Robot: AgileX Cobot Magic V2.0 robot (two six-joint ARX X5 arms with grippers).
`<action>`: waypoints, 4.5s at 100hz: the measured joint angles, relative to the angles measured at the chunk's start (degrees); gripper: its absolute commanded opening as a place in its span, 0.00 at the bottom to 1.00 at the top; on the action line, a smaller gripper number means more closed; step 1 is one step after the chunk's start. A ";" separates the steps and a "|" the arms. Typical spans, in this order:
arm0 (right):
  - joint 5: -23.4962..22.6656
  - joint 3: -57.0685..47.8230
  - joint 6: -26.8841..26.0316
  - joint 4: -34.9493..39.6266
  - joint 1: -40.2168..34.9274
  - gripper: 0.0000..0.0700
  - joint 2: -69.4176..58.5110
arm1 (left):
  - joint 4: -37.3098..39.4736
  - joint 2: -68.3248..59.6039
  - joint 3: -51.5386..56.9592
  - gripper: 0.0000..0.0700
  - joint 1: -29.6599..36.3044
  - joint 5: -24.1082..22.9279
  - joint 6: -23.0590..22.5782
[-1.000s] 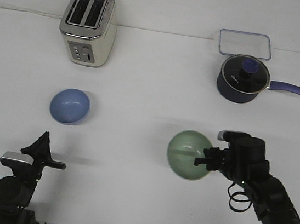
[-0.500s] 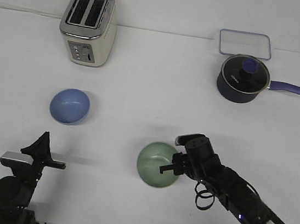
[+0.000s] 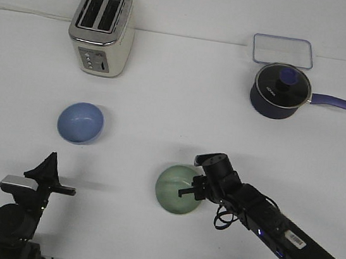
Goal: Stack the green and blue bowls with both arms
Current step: 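Carry the green bowl toward the robot and lower it onto the table, then open the right gripper and withdraw it from the green bowl, then reach the left gripper to the light blue bowl rim and grasp it, then lift the blue bowl and carry it over the green bowl, then lower the blue bowl into the green bowl and open the left gripper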
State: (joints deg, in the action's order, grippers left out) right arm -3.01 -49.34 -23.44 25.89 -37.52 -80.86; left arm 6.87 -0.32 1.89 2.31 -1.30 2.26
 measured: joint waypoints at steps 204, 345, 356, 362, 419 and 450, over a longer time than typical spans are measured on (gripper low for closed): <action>16.74 20.57 9.99 -3.50 1.20 0.44 55.60 | -18.97 -70.60 43.69 0.83 -8.57 1.40 18.38; 16.74 20.57 9.99 -2.38 1.20 0.44 55.60 | -13.35 -64.54 46.47 0.02 27.80 15.87 20.00; 16.72 20.57 9.99 -2.38 1.20 0.44 55.60 | -13.07 -67.63 46.47 0.02 33.77 13.68 20.02; 16.72 20.57 9.99 -2.36 1.20 0.44 55.60 | -11.69 -69.18 46.47 0.02 35.76 12.79 20.02; 16.72 20.57 9.99 -2.36 1.20 0.44 55.60 | -6.73 -77.75 46.47 0.28 39.78 11.76 20.39; 16.72 20.57 9.99 -2.36 1.20 0.44 55.60 | -3.34 -77.24 46.47 0.55 38.86 12.15 20.35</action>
State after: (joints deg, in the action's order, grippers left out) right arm 13.72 -28.77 -13.45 23.53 -36.32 -25.26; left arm 3.53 -77.56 48.36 41.17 10.85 22.61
